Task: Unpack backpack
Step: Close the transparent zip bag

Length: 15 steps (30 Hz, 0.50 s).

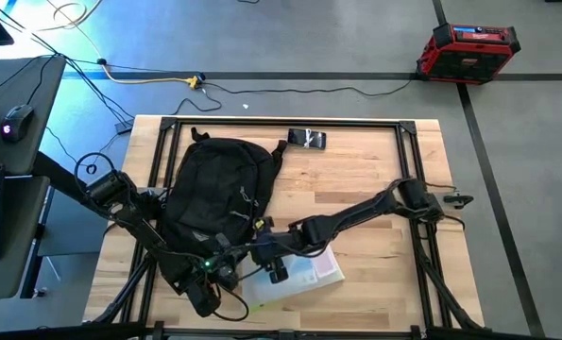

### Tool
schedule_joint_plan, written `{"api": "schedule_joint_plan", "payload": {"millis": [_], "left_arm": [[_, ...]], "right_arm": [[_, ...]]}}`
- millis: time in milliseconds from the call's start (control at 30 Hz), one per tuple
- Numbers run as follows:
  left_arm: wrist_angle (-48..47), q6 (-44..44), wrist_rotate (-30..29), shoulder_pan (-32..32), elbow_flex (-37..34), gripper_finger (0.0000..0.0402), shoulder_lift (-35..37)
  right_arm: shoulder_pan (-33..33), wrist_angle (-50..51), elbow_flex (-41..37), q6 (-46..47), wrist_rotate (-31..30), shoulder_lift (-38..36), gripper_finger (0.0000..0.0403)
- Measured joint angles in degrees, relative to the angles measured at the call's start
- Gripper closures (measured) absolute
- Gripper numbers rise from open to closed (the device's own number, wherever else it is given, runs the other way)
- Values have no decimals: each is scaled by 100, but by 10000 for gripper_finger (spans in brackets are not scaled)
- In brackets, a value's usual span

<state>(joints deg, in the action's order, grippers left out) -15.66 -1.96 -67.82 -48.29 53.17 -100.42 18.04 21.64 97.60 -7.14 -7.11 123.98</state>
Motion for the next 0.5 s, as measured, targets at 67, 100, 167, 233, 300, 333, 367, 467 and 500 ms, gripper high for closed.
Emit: {"api": "schedule_joint_plan", "payload": {"millis": [67, 100, 167, 233, 300, 333, 367, 467, 500], "left_arm": [[-8, 29, 2, -2, -4, 401, 0], [-5, 45, -8, -2, -4, 401, 0], [-15, 93, -40, -2, -4, 401, 0], [-73, 190, -41, 2, -4, 401, 0], [-172, 314, -43, 4, -4, 400, 2], [-238, 383, -41, 4, -4, 400, 2], [-297, 475, -41, 4, -4, 400, 2], [-536, 758, -33, -15, -4, 394, 2], [-624, 834, -26, -31, -4, 387, 2]], "right_arm": [[10, 6, 0, -84, -146, 120, 198], [12, 19, 0, -80, -285, 144, 201], [14, 25, 0, -8, -471, 165, 211], [14, -2, 0, 144, -548, 165, 229], [20, 2, 14, 291, -702, 166, 255], [31, 1, 27, 351, -792, 167, 271], [40, 8, 47, 371, -891, 167, 290], [102, -6, 68, 316, -1267, 167, 364], [137, 5, 68, 249, -1442, 167, 383]]}}
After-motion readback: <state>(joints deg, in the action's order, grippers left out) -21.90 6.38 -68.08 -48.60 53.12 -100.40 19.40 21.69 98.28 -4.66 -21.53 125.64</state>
